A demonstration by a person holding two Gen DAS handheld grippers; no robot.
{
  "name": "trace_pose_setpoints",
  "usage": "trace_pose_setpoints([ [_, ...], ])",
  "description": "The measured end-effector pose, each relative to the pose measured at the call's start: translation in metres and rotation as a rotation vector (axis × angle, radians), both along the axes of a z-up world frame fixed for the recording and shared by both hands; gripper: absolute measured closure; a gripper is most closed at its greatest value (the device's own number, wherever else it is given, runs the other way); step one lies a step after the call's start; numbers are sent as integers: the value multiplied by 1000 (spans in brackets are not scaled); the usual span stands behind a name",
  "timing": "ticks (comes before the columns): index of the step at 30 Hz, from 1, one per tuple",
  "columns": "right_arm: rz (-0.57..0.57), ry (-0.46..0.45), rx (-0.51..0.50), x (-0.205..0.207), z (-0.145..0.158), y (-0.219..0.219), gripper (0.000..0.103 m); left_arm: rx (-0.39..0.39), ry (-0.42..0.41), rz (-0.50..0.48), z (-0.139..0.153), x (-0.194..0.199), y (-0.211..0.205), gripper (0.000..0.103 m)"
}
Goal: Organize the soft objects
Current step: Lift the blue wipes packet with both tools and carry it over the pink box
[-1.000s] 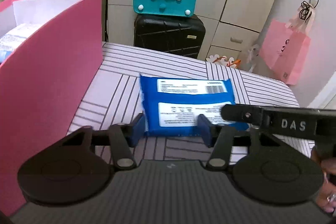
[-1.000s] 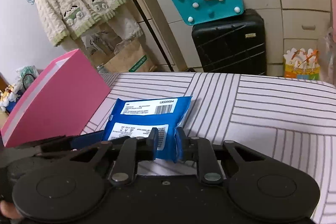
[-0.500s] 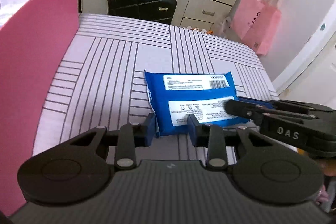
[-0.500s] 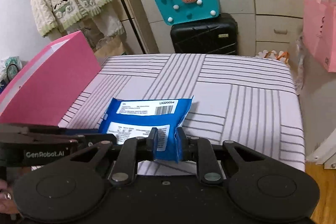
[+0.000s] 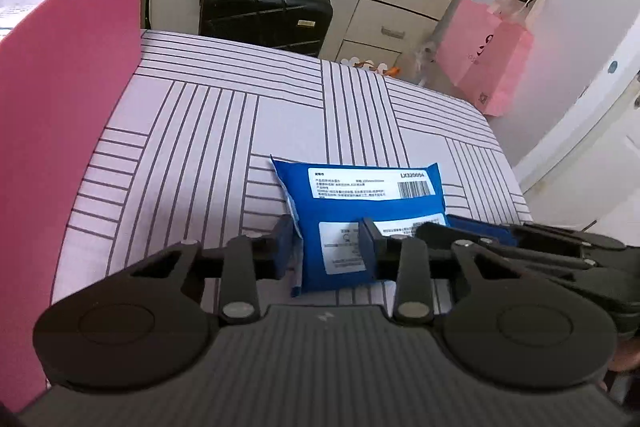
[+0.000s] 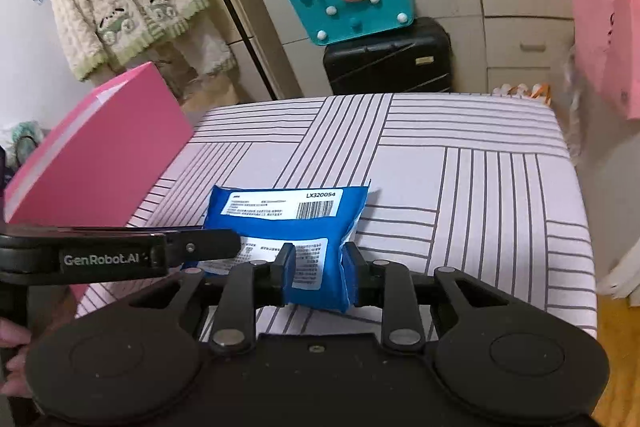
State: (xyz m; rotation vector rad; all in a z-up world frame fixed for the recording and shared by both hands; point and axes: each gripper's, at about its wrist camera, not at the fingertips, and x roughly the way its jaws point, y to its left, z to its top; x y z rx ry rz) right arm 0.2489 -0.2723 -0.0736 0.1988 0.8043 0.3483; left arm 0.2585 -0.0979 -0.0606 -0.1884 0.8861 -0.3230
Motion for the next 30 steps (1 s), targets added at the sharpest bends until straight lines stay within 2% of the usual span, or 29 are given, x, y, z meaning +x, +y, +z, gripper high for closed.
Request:
trace_pose_setpoints([
  [3,10,-4,-34,-4,7,8,72,-14,10,-17,2,-5,-1,71],
  [5,27,-1,-47,-7,12,13,69,23,-1,-29,7,-12,-3,71],
  [6,32,3,-49,-10,15,15,64,35,-3,-38,11,-15,-4,71],
  [9,51,-10,-67,-23,27,18,59,46,-15,-83,23,-26,0,71],
  [13,86,-11,-41,-39,48,17,51,36,-22,-153,45,-43,10,71],
  [20,164,-74,-80,-75,90,33,43,98,-133,-226,89,-85,18,71],
  [23,187,-116,-91,-86,107,40,37,85,-173,-237,106,-101,28,71],
  [30,227,-210,-123,-102,140,66,35,34,-201,-262,136,-121,62,71],
])
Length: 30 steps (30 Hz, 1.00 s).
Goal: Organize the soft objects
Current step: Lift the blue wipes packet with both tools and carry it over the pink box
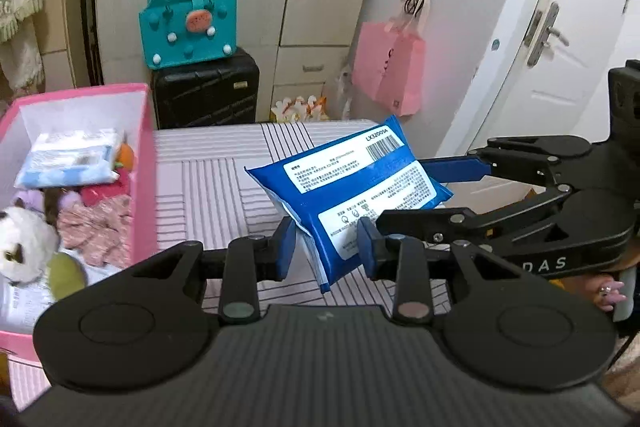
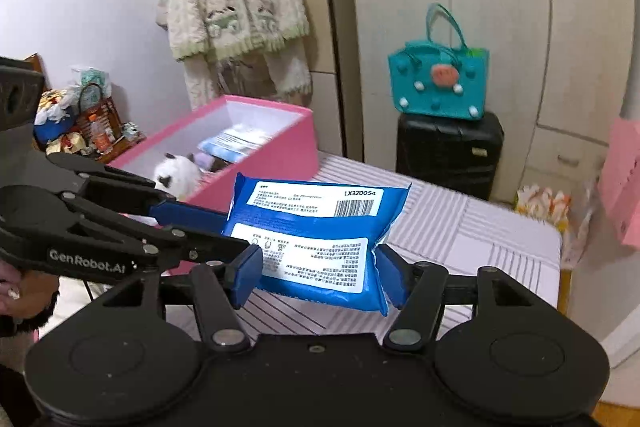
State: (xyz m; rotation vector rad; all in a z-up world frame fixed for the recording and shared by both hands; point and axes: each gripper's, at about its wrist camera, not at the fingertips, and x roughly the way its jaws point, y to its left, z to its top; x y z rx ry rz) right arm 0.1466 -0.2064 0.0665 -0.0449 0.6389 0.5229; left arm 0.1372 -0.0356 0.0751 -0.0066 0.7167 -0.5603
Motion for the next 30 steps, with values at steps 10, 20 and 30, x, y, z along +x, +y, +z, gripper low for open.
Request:
trace_pose_setpoints([
  [10,153,-26,-13,5,21,55,34,13,-42,67,21,-19,67,71],
  [20,263,-52,-39,28,29,118,34,54,-84,188,29,-7,126,71],
  [30,335,3,-36,82,28,160,34,99,-109,305,34,50,166,71],
])
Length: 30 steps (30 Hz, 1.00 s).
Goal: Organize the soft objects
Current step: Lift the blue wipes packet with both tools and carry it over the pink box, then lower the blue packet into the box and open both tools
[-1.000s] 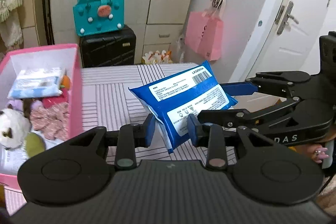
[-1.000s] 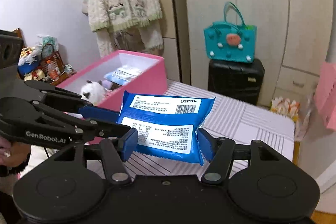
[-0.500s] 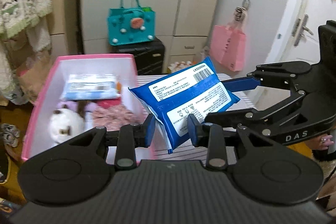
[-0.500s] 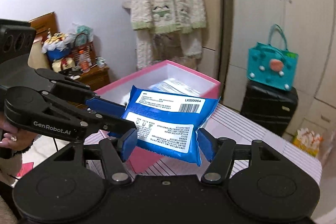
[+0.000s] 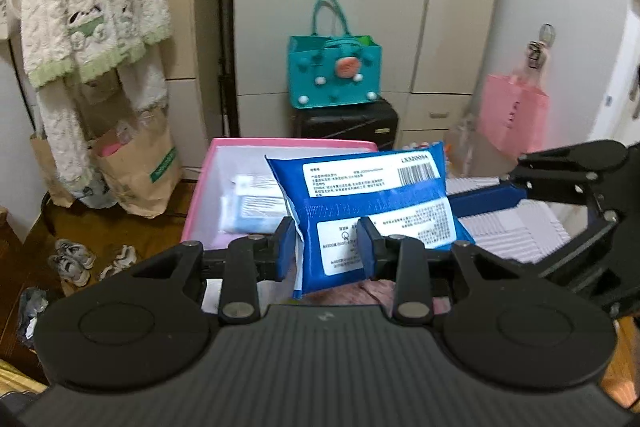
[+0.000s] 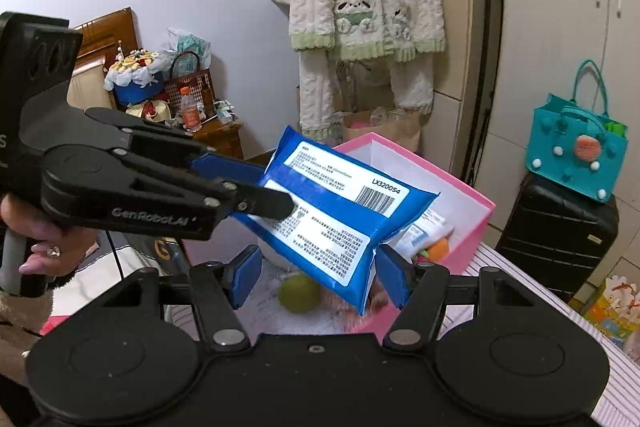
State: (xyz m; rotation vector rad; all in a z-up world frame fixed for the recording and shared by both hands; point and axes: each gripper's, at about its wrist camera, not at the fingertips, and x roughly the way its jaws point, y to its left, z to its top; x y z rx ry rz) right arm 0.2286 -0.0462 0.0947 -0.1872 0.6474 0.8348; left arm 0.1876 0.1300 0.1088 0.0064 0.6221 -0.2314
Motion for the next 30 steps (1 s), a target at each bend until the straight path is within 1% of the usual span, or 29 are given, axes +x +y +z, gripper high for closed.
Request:
trace_pose_setpoints([
  [3,-5,9,-13,19,-3,14,34,8,-5,35,0,24,8,71],
  [5,-21,16,-26,32,-6,22,34,-4,1,56,-2,40,13,71],
  [7,-51,14,-40,44,-9,28,34,-25,35,64,-6,56,18,71],
  [9,-63,-2,-46,50,-12,31,34,-68,96,64,-12,72,24,71],
  [11,-64,1,-57,56,-14,37,34,-81,117,66,-16,82,29,71],
  [16,-66,33,-69,69,-22,47,34,-76,97,98,-22,98,35,71],
  [20,-90,40,-95,84,-27,54,34,-68,111,108,-30,117,34,71],
  [24,-123,53,-142,98,-35,60,39,-63,141,108,-41,139,32,71],
  [28,-148,72,-161,108,-46,63,41,-50,152,116,-55,154,28,71],
  [30,-153,61,-180,110,-51,66,41,-42,158,121,-61,159,27,71],
])
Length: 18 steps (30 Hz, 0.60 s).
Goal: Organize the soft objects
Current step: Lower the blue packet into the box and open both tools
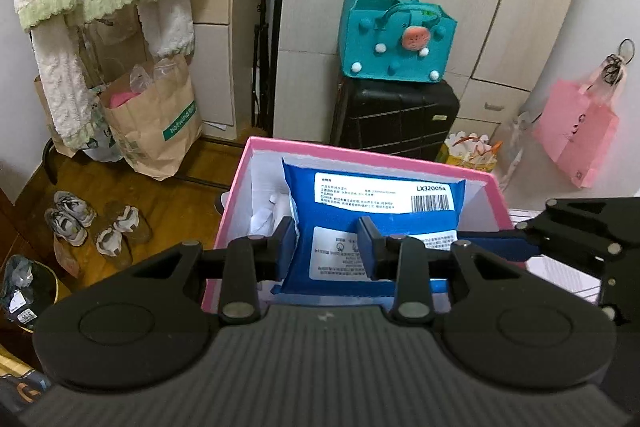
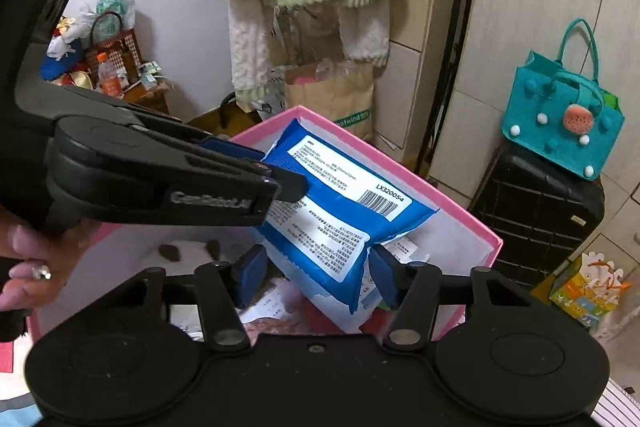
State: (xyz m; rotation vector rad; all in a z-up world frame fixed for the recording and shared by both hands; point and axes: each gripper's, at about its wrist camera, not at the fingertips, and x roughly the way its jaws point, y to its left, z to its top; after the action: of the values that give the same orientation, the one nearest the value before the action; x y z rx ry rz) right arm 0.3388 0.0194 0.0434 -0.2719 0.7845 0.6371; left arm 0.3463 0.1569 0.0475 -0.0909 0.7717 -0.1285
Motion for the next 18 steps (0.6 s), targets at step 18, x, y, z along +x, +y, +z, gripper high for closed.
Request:
trace_pose_setpoints([
  [18,-55,-67,107,-27,14,-31,44,74,-2,3,4,-20,2,62],
])
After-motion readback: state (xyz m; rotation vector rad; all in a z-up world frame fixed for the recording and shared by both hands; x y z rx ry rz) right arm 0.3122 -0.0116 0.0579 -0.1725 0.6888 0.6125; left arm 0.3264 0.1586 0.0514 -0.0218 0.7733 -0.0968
